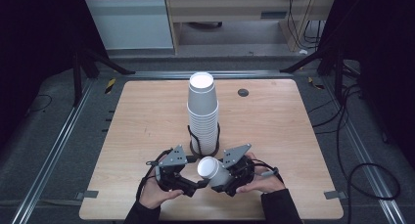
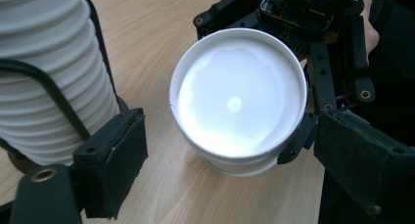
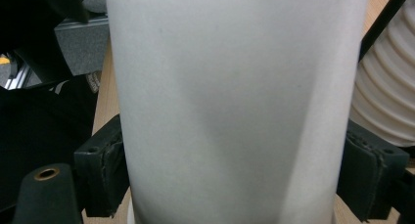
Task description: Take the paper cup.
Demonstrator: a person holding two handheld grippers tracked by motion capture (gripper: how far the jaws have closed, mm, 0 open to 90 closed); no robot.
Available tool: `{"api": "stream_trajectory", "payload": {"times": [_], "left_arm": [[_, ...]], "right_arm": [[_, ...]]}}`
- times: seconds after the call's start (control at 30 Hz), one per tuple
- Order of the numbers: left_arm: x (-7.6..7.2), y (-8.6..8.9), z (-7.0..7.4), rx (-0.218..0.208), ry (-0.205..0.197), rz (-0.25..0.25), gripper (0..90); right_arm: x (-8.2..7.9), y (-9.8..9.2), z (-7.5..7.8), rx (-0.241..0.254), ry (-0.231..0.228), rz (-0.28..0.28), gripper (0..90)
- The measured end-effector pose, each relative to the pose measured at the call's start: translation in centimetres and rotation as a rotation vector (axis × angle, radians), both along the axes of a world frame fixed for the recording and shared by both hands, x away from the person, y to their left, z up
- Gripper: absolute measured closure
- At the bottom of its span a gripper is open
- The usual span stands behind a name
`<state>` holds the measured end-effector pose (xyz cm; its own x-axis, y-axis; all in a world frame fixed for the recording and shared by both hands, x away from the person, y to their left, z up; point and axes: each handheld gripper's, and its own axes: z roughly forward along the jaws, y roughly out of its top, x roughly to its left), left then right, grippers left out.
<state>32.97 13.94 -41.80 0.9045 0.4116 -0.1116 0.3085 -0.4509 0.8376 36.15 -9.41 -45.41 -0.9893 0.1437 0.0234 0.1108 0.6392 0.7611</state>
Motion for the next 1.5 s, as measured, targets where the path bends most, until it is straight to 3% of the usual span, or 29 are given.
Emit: {"api": "stream_trajectory", "payload": {"times": [0.33, 0.57, 1.3, 1.5], "left_arm": [[0.7, -1.6, -0.3, 0.030, 0.042, -0.059, 11.8], [0.8, -2.0, -0.2, 0.036, 0.043, -0.072, 13.5], [1.0, -2.6, -0.2, 0.072, 0.056, -0.055, 18.8], [1.1, -2.5, -0.2, 0.065, 0.067, -0.057, 19.9]], "right_arm": [[-0.1, 0.3, -0.1, -0.006, 0.001, 0.011, 15.0], [-0.1, 0.6, 0.1, -0.008, -0.006, 0.024, 15.0], [-0.3, 1.0, 0.3, -0.008, -0.008, 0.030, 15.1], [-0.2, 1.0, 0.3, -0.008, -0.003, 0.032, 15.0]]}}
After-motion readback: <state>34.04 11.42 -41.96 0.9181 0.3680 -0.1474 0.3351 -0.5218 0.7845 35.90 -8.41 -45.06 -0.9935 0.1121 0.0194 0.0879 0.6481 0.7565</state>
